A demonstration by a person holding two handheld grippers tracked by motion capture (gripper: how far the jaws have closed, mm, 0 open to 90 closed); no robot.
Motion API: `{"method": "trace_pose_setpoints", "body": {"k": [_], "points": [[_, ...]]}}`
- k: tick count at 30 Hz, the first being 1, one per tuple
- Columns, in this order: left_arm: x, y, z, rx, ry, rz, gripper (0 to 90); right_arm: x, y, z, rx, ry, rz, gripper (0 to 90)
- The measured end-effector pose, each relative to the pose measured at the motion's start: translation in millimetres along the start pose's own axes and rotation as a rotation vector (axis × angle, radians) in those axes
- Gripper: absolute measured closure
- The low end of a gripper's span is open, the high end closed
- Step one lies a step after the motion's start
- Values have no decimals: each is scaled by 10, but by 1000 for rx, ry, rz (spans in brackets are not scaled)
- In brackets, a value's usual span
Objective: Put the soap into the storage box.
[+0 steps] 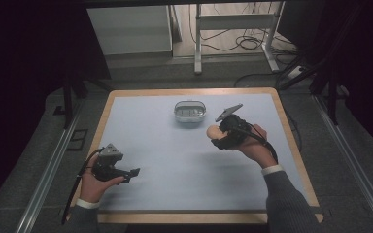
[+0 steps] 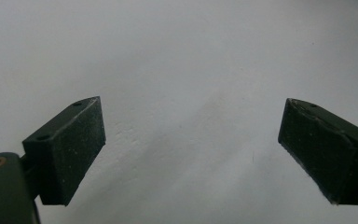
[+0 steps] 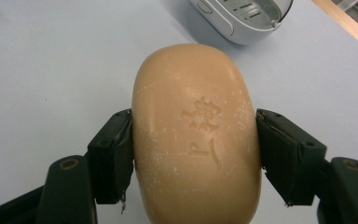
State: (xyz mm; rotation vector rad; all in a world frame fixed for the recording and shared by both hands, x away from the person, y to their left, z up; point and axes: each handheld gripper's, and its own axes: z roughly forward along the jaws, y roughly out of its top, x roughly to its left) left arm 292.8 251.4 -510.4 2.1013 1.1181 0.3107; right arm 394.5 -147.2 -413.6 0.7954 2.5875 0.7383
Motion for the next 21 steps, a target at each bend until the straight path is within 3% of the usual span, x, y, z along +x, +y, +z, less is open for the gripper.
{"method": "trace_pose_setpoints", "body": {"k": [21], "points": [[0,0,12,4,-3,3,76,-71,221,103,19,-2,-8,318]]}}
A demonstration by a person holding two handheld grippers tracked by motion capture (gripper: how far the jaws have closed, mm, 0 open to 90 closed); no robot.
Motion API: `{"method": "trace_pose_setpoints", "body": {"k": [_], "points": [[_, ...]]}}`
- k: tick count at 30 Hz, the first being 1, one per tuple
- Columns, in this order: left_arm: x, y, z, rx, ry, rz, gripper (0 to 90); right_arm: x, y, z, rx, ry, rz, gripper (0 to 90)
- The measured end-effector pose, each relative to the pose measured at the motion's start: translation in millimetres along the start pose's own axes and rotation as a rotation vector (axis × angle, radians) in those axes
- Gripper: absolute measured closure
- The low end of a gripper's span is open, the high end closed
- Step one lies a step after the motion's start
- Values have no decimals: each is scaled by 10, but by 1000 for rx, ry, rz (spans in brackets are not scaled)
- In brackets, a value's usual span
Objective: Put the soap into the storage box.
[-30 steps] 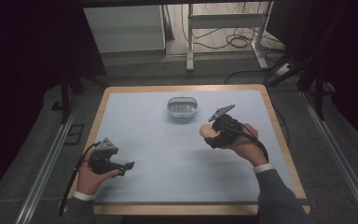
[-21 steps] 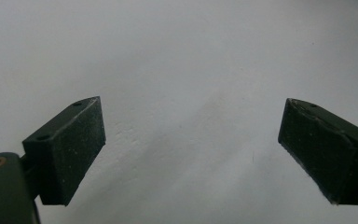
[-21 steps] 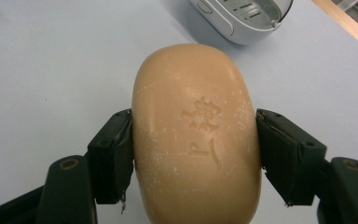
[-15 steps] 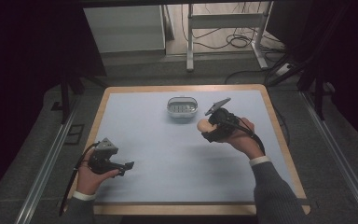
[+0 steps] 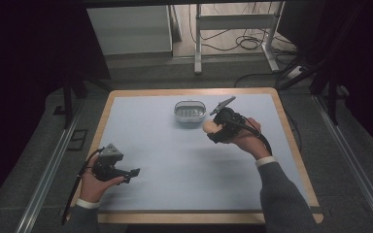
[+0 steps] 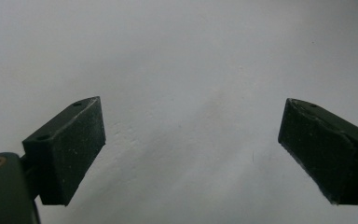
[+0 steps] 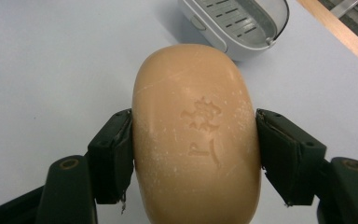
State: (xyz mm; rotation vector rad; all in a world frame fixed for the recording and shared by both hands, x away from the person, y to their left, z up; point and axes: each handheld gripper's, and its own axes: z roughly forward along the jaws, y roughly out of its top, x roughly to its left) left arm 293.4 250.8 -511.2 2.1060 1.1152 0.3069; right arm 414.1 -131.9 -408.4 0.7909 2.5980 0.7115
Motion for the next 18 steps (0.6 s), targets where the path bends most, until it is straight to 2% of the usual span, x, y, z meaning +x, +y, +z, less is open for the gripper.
{"method": "trace_pose_setpoints", "body": {"k": [18], "points": [[9,0,-22,-8,-4,-3,76,-13,217,142,19,23,-15,319]]}}
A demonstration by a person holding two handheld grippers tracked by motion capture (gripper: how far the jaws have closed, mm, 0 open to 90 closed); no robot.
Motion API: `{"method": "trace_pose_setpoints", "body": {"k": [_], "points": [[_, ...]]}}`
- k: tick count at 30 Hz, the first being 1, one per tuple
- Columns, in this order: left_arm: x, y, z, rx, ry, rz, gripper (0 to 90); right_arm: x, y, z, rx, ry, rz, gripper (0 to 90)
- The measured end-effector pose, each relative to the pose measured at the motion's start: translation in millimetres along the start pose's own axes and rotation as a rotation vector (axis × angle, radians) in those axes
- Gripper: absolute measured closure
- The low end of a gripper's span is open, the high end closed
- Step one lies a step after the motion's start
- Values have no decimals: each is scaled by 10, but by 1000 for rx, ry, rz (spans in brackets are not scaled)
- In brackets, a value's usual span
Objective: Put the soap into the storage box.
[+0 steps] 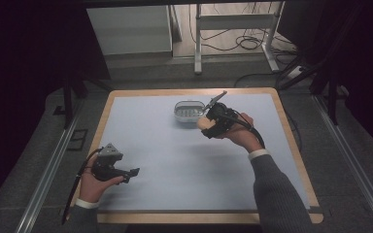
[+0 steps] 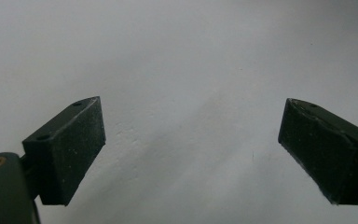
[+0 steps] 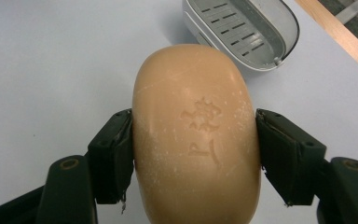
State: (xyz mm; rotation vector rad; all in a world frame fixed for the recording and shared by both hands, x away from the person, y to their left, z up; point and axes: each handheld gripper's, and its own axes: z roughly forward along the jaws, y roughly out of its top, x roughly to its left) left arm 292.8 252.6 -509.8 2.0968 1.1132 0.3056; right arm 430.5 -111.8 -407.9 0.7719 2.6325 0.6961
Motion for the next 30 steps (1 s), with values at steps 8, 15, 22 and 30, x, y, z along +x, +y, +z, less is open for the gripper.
{"method": "trace_pose_setpoints", "body": {"k": [8,15,22,30], "points": [[3,-1,7,1,-1,-1,75,-41,97,66,9,-1,-11,319],[7,-1,1,-5,-2,-1,75,-104,159,121,9,3,-12,319],[21,-8,9,-2,-3,-5,75,-156,217,188,21,1,-14,320],[34,-10,5,7,-5,4,75,-219,271,265,30,0,-2,320]]}}
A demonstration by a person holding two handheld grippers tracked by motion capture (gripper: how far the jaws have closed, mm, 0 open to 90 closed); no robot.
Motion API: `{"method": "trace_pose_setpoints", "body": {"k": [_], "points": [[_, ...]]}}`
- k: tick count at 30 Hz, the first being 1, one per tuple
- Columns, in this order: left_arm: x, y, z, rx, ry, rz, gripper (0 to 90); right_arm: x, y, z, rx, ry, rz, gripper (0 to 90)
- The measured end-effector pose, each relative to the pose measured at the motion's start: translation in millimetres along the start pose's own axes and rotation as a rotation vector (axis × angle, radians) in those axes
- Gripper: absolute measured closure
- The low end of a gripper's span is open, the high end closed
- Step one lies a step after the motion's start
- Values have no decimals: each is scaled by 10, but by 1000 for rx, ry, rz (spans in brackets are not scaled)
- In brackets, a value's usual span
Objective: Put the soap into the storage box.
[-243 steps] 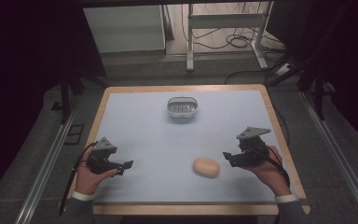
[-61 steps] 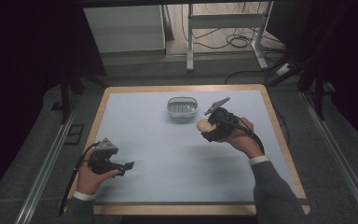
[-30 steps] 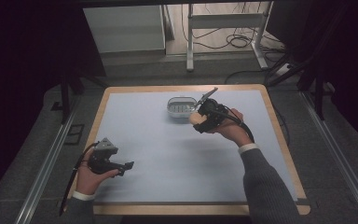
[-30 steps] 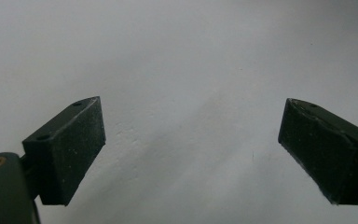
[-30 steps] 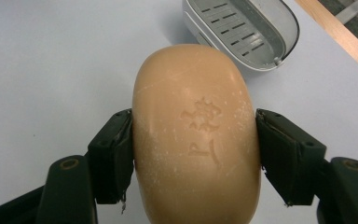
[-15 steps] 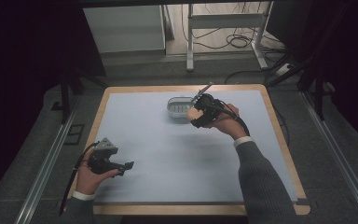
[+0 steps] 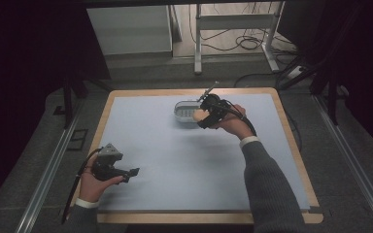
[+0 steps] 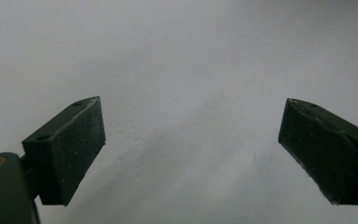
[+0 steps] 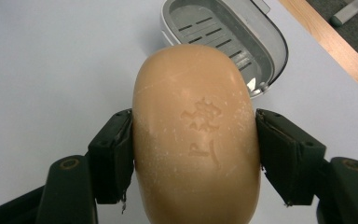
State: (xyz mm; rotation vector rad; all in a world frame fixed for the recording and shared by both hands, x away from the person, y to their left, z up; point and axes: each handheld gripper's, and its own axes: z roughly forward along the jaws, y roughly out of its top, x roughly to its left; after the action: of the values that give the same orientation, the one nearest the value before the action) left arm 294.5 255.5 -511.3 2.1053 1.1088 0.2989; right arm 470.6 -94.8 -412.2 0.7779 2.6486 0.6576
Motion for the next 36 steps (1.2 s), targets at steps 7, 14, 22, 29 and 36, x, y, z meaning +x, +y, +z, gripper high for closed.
{"method": "trace_pose_setpoints", "body": {"k": [7,14,22,29,36], "points": [[6,-3,6,-2,-1,-7,75,-76,39,78,16,-8,6,320],[8,-3,14,-1,-2,-7,75,-130,86,112,13,-10,8,321],[5,-5,31,6,-1,-1,75,-159,159,189,18,-2,0,321],[17,-14,36,4,0,-7,75,-204,221,269,31,-2,3,321],[28,-18,26,-1,-2,-13,75,-248,282,351,31,4,-1,322]]}}
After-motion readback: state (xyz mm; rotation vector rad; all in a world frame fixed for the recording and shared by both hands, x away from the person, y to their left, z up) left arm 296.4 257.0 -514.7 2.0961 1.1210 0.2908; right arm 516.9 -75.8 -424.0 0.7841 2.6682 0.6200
